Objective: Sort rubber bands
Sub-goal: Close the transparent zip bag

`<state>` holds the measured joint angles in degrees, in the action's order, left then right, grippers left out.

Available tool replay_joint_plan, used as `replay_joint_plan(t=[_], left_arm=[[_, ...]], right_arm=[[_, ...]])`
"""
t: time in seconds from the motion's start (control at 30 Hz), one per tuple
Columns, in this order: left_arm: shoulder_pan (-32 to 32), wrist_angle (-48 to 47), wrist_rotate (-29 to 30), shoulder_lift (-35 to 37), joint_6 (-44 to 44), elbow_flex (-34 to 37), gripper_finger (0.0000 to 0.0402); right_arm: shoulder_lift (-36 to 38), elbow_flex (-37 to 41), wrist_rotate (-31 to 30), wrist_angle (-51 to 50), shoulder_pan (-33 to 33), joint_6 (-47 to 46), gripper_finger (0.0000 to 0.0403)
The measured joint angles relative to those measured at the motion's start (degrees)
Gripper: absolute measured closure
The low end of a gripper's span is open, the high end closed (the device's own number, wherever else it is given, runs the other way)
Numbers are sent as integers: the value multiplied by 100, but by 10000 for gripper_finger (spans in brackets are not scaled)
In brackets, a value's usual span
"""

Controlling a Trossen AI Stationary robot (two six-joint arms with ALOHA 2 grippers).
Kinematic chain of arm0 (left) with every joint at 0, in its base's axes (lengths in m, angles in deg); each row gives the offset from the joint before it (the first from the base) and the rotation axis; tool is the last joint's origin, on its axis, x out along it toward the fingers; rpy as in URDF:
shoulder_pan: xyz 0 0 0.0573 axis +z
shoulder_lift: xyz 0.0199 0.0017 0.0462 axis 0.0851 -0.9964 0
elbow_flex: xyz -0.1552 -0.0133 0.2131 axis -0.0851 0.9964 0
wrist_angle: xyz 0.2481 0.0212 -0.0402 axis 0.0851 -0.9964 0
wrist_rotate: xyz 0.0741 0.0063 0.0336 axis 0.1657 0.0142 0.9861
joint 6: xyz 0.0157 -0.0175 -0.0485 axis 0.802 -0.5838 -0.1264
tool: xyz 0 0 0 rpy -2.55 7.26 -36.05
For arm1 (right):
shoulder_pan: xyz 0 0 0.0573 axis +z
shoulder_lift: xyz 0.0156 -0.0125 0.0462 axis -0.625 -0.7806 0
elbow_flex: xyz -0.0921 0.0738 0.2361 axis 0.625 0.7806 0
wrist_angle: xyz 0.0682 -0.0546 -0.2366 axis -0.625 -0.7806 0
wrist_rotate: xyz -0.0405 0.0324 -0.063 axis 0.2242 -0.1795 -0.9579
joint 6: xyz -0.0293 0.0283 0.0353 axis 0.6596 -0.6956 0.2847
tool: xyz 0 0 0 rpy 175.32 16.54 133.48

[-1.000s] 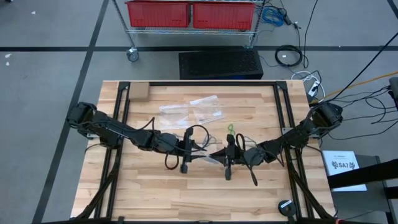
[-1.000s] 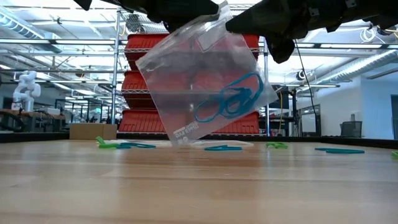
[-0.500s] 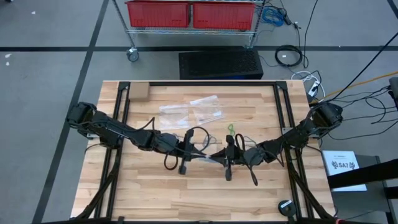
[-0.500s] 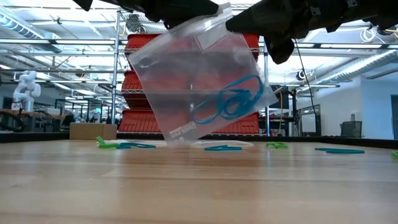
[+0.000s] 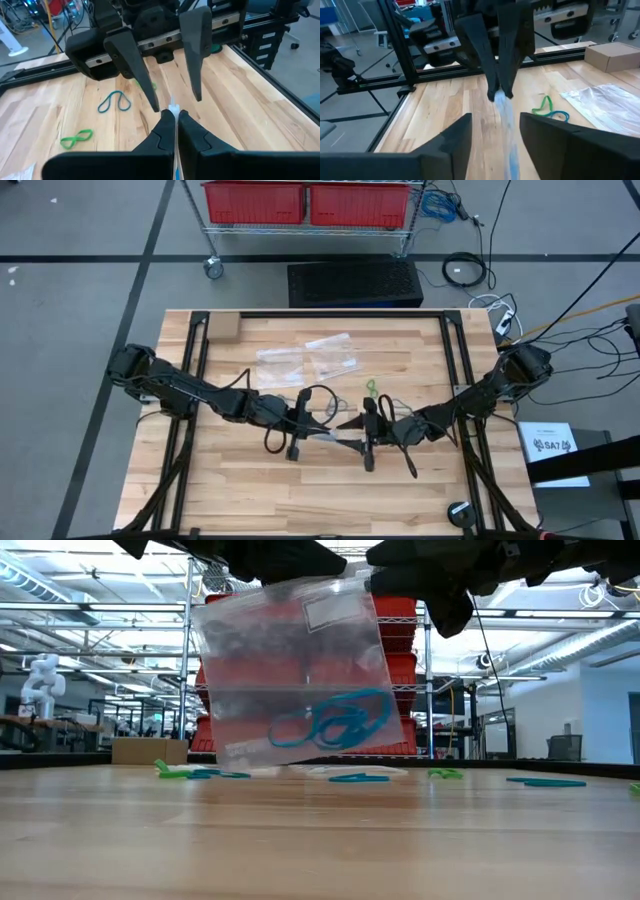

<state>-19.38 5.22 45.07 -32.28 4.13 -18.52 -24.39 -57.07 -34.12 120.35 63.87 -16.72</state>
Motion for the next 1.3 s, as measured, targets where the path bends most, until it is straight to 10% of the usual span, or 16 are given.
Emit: replay_joint_plan(t=[0.53,0.9,1.3], left_arm=[[28,66,24,0,20,0,400],[28,196,23,0,53,-48,400],[50,205,68,0,22,-59,396]], right_arm=[[-7,0,295,-158,-300,-13,326],[-11,0,217,-170,-341,164,303],[-13,-27,-50,106,-285,597,402]])
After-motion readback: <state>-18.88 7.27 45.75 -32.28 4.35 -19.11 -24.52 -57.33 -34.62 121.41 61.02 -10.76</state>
